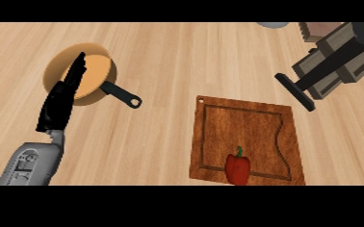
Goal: Pick the croissant from the cutting board and place it in the tiered basket
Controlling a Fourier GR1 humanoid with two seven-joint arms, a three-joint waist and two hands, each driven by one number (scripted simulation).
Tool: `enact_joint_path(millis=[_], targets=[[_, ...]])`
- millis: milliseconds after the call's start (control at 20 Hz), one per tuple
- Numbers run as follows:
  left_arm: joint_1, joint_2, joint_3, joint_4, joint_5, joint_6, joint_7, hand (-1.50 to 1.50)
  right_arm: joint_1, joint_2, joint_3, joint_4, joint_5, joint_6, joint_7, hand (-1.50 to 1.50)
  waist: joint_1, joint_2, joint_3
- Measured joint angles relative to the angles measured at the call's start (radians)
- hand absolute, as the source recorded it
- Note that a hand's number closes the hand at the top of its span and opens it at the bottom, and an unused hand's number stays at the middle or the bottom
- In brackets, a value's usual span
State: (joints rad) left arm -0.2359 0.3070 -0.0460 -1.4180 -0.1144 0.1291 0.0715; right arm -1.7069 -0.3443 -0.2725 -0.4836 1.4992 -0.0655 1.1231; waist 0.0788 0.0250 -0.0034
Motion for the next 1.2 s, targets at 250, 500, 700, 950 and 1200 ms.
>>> enact_joint_path(millis=[250,500,700,950,1200], targets=[[0.012,0.008,0.012,-0.004,0.003,-0.006,-0.007,0.00,-0.011,-0.063,-0.011,0.102,0.031,0.002,-0.036,1.50,-0.007,0.000,0.000],[0.022,0.015,0.022,-0.015,0.002,-0.006,-0.001,0.00,-0.005,-0.130,0.022,0.194,0.096,0.049,-0.054,1.50,-0.019,-0.003,0.001],[0.026,0.009,0.025,-0.021,0.003,-0.003,0.007,0.00,-0.002,-0.184,0.043,0.242,0.135,0.092,-0.065,1.50,-0.028,-0.007,0.001],[0.042,0.003,0.031,-0.011,0.001,-0.003,-0.011,0.00,0.001,-0.235,0.037,0.275,0.138,0.122,-0.098,1.50,-0.032,-0.008,0.002],[0.042,0.008,0.040,-0.033,0.005,-0.015,0.012,0.00,0.024,-0.261,0.002,0.276,0.098,0.137,-0.139,1.50,-0.040,-0.012,0.003]])
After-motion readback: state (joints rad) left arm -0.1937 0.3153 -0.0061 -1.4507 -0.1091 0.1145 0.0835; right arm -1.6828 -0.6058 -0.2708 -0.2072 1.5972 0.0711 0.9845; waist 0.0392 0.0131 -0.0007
